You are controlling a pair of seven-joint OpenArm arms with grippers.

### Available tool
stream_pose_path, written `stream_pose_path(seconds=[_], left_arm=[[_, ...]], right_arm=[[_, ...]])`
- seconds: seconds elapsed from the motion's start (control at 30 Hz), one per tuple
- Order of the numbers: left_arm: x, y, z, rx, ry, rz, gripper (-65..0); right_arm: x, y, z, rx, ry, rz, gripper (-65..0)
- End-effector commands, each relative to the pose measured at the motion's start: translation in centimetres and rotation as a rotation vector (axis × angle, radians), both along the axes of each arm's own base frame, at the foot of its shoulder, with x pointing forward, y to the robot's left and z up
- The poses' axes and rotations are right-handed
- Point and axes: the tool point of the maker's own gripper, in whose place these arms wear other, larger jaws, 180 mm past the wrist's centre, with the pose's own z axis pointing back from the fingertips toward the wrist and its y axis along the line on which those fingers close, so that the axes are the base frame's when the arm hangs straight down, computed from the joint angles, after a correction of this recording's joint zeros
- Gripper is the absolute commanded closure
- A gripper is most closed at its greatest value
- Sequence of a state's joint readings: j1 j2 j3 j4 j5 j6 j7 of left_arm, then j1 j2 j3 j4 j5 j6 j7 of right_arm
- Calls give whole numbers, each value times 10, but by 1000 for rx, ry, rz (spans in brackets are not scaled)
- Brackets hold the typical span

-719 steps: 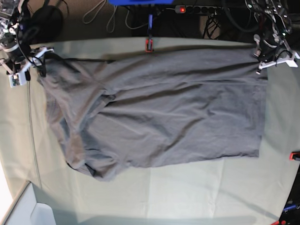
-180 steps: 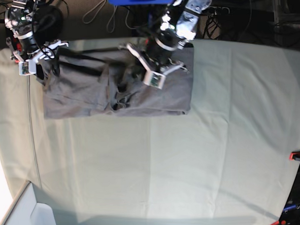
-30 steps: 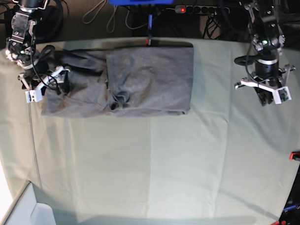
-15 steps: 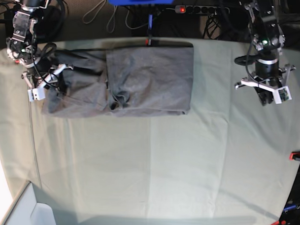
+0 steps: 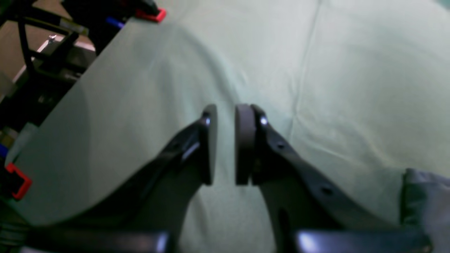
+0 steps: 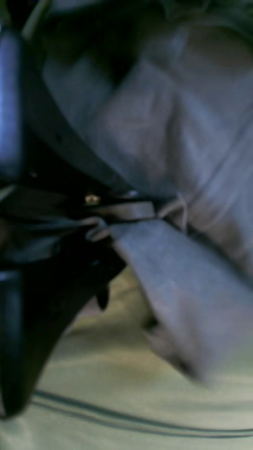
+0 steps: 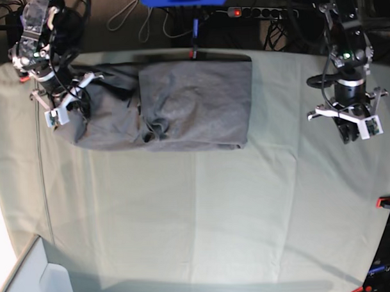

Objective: Layout the t-shirt on the table in an organized manner, then fold the t-shirt properly
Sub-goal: 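Hold the strip's other end with the right gripper and adjust its grip, then fold the held end with the right gripper over onto the folded half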

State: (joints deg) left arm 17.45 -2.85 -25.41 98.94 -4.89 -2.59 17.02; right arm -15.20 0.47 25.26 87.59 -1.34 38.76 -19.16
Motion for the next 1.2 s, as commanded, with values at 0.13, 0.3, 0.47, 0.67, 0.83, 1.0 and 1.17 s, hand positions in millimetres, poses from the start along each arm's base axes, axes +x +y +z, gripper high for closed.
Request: stream_pose_path(seconds=[0.13,0.3,0.47,0.67,0.83,1.0,1.17], left_arm=[[0,4,16,37,-42,-3,-92],[-3,3,14,38,-32,-4,-92],[-7,3,11,38,-23,-4,-92],[-16,3,4,39,2,-5,-92],[-25,4,-2,40,28,-4,-92],[-39,24,-3,51,38,56,-92],[-45,38,0,65,40,90,-92]], right_arm=[[20,30,41,37,-144,42,0],[16,70,56,58,-173,145,0],[6,124,51,29,-143,302,0],[14,171,55,-12,-155,400,0],[24,199,69,-1,-206,477,0],[27,223,79,18,-240,540,0],[19,259,70,57,-217,639,0]])
